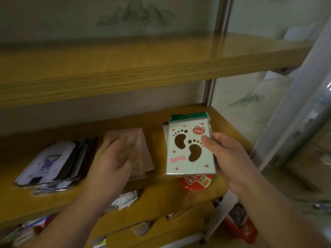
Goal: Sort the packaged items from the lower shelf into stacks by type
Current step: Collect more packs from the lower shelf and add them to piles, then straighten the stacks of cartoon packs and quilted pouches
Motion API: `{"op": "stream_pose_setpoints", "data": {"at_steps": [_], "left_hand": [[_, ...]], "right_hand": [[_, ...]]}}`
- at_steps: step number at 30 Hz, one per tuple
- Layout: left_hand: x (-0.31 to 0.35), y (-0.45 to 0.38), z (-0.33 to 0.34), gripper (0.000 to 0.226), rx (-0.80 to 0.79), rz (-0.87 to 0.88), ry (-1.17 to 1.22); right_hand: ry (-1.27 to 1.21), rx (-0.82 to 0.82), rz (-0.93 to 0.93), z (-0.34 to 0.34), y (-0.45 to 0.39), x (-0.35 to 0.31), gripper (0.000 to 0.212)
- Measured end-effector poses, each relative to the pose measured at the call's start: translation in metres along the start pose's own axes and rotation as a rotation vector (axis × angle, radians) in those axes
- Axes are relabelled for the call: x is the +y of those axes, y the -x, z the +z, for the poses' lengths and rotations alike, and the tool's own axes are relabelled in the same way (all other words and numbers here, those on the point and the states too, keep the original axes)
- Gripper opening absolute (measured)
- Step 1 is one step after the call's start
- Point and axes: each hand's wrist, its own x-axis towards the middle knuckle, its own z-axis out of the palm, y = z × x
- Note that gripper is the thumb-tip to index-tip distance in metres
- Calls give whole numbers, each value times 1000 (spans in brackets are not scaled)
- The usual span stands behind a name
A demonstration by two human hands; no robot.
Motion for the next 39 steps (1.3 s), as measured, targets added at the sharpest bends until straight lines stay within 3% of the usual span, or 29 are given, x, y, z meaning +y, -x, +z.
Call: {"op": "stream_pose_setpoints", "data": {"at_steps": [6,12,15,22,25,31,35,39], "left_hand": [[30,13,28,60,20,-68,66],[51,12,38,56,40,-81,103],[56,14,42,57,30,-80,99],[51,22,37,57,27,-69,-11],[41,28,28,57,34,-113,-59],[17,49,1,59,31,-198,-205],[2,59,-23,58,69,-262,-207],[-15,67,-47,58,112,-273,-187]], "right_hand": [[94,-6,-41,-28,-47,-6,26],[114,-57,-43,-32,-83,-2,17],[189,-48,-60,-26,-95,-4,29],[715,39,-319,-11,-105,-4,44],[782,79,-487,0,-103,-4,43],[786,-107,-696,49,-70,-5,40],[915,-191,-836,84,-41,-4,37],[978,-315,-852,116,-25,-1,42]]}}
